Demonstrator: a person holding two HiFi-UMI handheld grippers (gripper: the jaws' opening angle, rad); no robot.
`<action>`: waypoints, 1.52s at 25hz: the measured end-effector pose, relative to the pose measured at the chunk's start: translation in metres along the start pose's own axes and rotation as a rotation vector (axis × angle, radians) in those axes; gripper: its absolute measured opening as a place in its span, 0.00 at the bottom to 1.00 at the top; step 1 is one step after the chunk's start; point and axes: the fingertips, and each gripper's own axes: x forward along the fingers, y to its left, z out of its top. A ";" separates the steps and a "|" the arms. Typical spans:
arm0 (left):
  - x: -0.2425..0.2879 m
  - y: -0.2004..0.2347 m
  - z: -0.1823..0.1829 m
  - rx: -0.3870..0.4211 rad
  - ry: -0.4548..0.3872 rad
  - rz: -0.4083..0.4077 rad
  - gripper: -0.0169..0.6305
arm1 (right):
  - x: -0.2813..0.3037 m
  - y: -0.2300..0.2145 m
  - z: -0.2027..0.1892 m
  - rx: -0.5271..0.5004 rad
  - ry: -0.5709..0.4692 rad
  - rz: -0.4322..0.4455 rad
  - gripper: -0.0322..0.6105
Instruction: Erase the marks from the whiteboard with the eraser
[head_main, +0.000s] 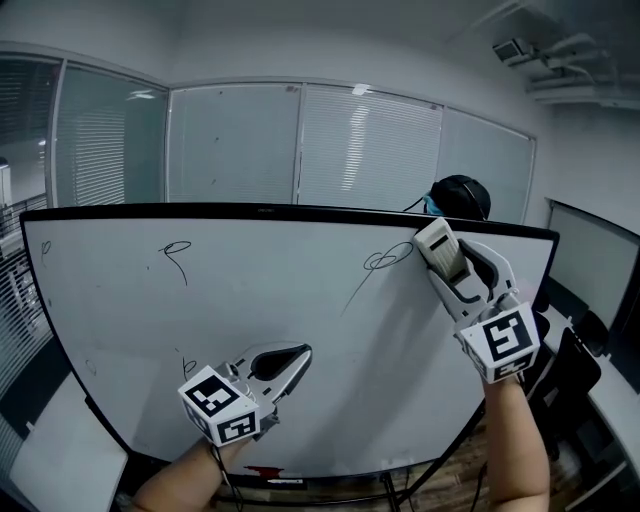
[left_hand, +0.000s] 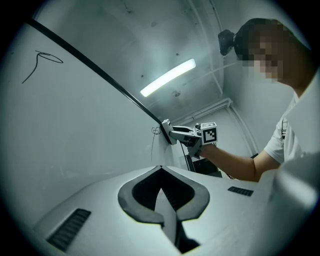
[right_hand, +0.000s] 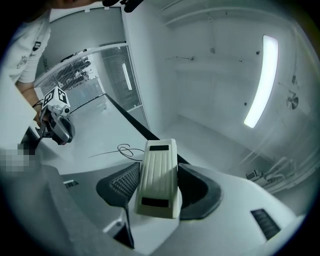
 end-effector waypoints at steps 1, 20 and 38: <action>0.002 0.001 0.000 -0.002 -0.001 -0.001 0.04 | 0.002 0.002 0.004 -0.007 -0.010 0.002 0.43; -0.019 0.018 -0.006 0.004 0.029 -0.017 0.04 | 0.022 0.172 0.016 -0.041 -0.015 0.237 0.43; -0.031 0.016 -0.004 -0.002 0.040 -0.027 0.04 | 0.021 0.068 0.024 0.019 -0.035 0.049 0.43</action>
